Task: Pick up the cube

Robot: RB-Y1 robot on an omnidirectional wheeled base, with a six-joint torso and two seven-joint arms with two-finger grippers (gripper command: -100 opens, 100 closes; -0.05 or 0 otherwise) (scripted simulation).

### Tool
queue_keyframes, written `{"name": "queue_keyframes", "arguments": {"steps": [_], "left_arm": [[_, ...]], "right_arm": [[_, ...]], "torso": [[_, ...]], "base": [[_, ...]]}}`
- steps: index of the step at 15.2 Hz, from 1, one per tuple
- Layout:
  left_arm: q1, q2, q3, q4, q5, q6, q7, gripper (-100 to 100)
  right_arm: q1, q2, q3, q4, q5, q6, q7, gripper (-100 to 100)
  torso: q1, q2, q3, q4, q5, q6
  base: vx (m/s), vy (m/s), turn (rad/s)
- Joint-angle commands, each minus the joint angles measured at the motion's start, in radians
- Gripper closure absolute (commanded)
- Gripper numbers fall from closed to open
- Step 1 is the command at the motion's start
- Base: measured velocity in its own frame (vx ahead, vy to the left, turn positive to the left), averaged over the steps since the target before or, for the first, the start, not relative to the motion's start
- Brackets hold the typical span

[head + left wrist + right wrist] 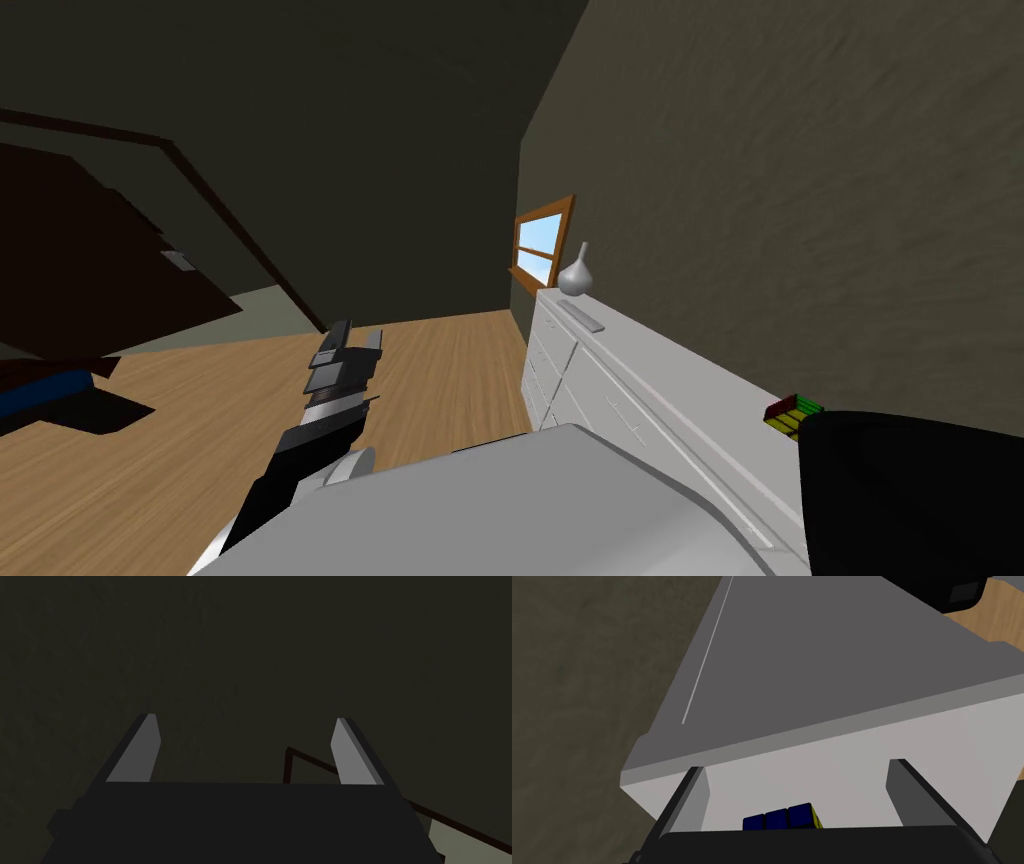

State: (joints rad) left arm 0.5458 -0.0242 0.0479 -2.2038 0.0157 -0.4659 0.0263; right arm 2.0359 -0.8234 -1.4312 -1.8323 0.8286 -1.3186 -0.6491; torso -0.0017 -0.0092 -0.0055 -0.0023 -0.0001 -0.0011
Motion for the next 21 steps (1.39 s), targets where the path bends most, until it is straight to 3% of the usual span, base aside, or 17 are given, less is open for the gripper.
{"name": "queue_keyframes", "arguments": {"steps": [1, 5, 9, 10, 11, 14, 16, 17, 18, 21], "left_arm": [[0.000, 0.000, 0.000, 0.000, 0.000, 0.000, 0.000, 0], [0.000, 0.000, 0.000, 0.000, 0.000, 0.000, 0.000, 0], [0.000, 0.000, 0.000, 0.000, 0.000, 0.000, 0.000, 0], [0.000, 0.000, 0.000, 0.000, 0.000, 0.000, 0.000, 0], [0.000, 0.000, 0.000, 0.000, 0.000, 0.000, 0.000, 0], [0.000, 0.000, 0.000, 0.000, 0.000, 0.000, 0.000, 0], [0.000, 0.000, 0.000, 0.000, 0.000, 0.000, 0.000, 0], [0.000, 0.000, 0.000, 0.000, 0.000, 0.000, 0.000, 0], [0.000, 0.000, 0.000, 0.000, 0.000, 0.000, 0.000, 0], [0.000, 0.000, 0.000, 0.000, 0.000, 0.000, 0.000, 0]], "right_arm": [[0.032, -0.011, -0.022, 0.010, 0.009, -0.017, -0.008, -100], [0.118, -0.039, -0.075, 0.016, 0.033, -0.052, -0.031, -100], [0.174, -0.053, -0.093, 0.014, 0.040, -0.068, -0.041, -100], [0.156, -0.050, -0.087, 0.018, 0.038, -0.063, -0.036, -100], [0.139, -0.061, -0.051, 0.018, 0.054, -0.039, -0.030, -100], [0.119, -0.071, -0.015, 0.019, 0.069, -0.013, -0.023, -100], [0.109, -0.076, 0.003, 0.020, 0.077, 0.000, -0.019, -100], [0.117, -0.073, -0.013, 0.019, 0.070, -0.012, -0.024, -100], [0.116, -0.074, -0.010, 0.019, 0.071, -0.009, -0.023, 100], [0.115, -0.074, -0.011, 0.019, 0.071, -0.008, -0.021, 100]], "torso": [[0.000, 0.000, 0.000, 0.000, 0.000, 0.000], [0.001, 0.000, 0.000, 0.000, 0.000, 0.001], [0.002, -0.001, 0.000, 0.000, 0.000, 0.001], [0.003, -0.001, 0.000, 0.000, 0.000, 0.001], [0.004, 0.001, 0.001, 0.001, 0.001, 0.001], [0.005, 0.007, 0.004, 0.002, 0.001, 0.002], [0.005, 0.008, 0.005, 0.003, 0.001, 0.002], [0.005, 0.009, 0.005, 0.003, 0.001, 0.002], [0.005, 0.009, 0.005, 0.003, 0.001, 0.002], [0.003, 0.008, 0.005, 0.002, 0.000, 0.002]], "base": [[0.068, -0.040, 0.178], [0.088, -0.028, 0.175], [0.089, -0.018, 0.103], [0.048, 0.004, 0.026], [0.013, 0.007, 0.002], [-0.011, 0.018, -0.005], [-0.018, 0.017, -0.003], [-0.009, 0.010, -0.003], [0.000, 0.000, 0.000], [0.000, 0.000, 0.000]]}}
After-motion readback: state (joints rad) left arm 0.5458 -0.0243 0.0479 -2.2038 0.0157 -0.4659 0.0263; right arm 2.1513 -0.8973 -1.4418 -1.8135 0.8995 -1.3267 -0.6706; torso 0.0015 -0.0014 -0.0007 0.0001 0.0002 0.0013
